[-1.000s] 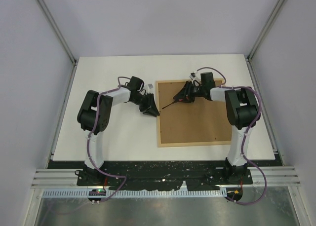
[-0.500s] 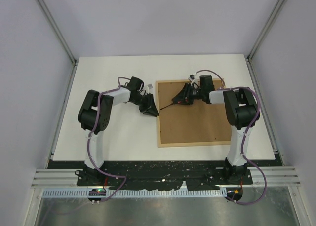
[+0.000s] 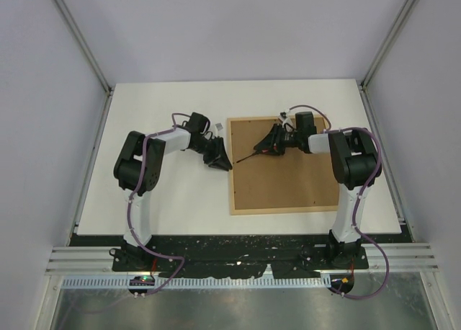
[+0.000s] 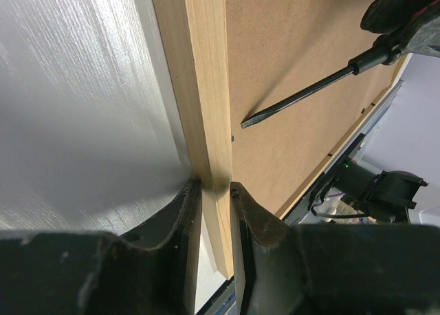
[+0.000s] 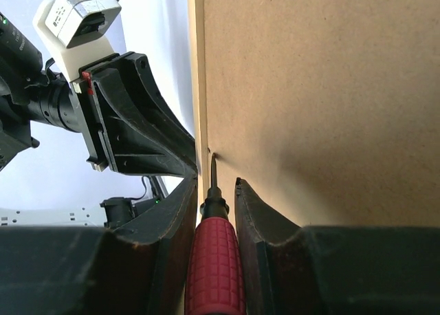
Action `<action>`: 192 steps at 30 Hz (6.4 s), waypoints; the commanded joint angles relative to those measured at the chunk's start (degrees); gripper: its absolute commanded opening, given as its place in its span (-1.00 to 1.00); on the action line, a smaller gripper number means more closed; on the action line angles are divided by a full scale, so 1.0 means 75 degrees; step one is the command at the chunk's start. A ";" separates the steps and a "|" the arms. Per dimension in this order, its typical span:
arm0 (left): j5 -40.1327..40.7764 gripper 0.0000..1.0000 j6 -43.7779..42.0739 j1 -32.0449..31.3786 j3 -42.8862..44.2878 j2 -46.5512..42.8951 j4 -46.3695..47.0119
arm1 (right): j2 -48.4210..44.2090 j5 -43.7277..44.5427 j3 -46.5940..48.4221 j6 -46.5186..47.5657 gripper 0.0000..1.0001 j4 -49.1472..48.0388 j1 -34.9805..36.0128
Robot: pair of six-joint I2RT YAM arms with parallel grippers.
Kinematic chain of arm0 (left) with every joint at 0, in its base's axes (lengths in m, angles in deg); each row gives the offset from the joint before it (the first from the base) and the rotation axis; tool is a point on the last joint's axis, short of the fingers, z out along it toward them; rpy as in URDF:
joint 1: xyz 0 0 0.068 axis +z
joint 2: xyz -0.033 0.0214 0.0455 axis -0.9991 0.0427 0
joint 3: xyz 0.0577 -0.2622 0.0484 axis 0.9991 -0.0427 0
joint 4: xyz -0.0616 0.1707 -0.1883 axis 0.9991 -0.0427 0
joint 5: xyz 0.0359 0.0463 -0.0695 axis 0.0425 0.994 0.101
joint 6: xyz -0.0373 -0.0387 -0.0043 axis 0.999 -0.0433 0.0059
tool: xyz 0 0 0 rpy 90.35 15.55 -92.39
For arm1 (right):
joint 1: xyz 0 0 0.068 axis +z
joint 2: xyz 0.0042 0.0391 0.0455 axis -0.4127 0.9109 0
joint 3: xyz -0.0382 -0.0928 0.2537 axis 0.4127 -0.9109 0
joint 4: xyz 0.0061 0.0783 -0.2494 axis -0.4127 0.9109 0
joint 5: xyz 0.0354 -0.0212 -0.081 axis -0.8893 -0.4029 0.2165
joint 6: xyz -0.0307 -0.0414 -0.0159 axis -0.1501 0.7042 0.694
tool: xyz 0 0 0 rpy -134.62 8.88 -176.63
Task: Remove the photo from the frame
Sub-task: Release the photo frame item from the photo frame, then adjust the photo frame at the center of the board.
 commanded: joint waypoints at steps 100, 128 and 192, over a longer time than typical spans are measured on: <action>0.0839 -0.49 -0.0334 0.0563 0.3257 0.1428 -0.1743 | 0.3096 0.0757 0.6230 0.0368 -0.85 0.2143 0.0504; 0.0733 -0.84 -0.0052 0.0258 0.3468 0.1615 -0.1778 | 0.3096 0.0582 0.5516 0.0228 -0.84 0.1792 0.0714; 0.1940 0.01 -0.0825 0.0141 0.4136 0.1346 -0.2949 | -0.2598 0.5843 0.1626 0.4856 -0.85 0.3164 -0.3269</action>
